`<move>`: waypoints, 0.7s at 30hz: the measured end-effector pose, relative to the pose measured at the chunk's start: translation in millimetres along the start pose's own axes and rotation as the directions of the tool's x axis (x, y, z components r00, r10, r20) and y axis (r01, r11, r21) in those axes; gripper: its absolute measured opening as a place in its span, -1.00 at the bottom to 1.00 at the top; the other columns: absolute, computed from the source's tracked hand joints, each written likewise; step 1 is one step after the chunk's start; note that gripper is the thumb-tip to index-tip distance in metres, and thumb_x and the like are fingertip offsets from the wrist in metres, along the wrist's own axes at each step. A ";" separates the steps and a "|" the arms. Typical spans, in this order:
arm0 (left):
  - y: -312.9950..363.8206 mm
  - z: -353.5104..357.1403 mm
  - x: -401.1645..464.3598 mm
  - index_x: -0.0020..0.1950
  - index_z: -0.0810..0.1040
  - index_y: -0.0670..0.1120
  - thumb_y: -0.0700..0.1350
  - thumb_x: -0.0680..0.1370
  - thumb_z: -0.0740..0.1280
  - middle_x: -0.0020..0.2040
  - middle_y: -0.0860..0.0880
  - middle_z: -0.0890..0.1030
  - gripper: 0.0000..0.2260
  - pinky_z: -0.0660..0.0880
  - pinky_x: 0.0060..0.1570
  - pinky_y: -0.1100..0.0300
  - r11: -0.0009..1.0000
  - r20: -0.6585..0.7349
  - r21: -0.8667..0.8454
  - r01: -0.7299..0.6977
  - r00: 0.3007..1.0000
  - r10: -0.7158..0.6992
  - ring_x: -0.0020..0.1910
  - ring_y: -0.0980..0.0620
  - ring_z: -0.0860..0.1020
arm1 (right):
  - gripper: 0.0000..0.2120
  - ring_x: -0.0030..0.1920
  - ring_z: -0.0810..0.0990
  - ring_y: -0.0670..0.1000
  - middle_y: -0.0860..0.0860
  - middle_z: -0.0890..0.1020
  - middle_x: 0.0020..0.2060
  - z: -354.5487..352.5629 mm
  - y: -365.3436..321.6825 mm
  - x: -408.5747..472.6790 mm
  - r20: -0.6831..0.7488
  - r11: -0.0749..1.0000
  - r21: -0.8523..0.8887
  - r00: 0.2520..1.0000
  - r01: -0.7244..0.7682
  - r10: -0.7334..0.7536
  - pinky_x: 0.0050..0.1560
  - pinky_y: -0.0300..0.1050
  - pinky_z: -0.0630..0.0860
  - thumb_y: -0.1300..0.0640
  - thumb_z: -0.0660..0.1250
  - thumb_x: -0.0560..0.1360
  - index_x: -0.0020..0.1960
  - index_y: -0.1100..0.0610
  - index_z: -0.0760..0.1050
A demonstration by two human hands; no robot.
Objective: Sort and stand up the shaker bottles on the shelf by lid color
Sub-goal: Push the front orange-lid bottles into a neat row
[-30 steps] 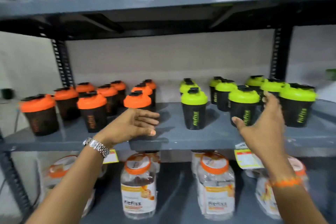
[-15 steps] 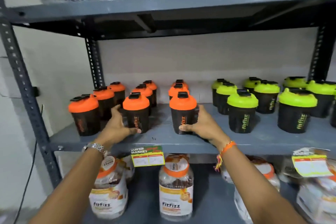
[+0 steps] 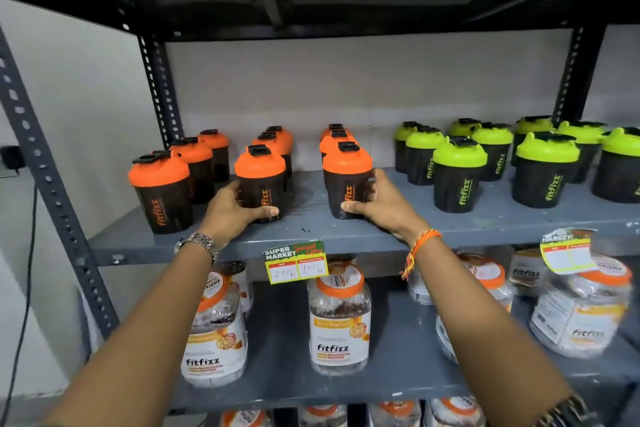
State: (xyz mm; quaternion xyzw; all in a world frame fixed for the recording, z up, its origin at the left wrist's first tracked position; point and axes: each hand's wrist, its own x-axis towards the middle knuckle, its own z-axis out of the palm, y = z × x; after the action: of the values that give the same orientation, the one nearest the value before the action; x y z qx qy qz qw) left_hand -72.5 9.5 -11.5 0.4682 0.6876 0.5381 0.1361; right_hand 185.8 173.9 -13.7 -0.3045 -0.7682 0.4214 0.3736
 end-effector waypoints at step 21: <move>-7.9 -0.2 3.9 0.15 0.59 0.07 0.36 -0.18 0.63 0.15 -0.03 0.71 -0.05 0.56 0.26 -0.13 0.995 0.049 -0.101 0.002 0.999 0.003 0.14 -0.05 0.67 | -0.20 0.32 0.59 0.15 0.14 0.57 0.36 5.8 -10.5 -7.2 -0.063 0.997 -0.081 0.998 -0.014 0.009 0.37 0.27 0.51 0.00 0.67 0.24 0.35 0.03 0.34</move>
State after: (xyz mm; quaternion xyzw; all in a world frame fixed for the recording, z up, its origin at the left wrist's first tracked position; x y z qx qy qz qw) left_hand -78.7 12.6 -17.1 0.4741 0.6556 0.5606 0.1764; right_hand 183.3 161.0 -9.0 -0.3369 -0.7709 0.3823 0.3821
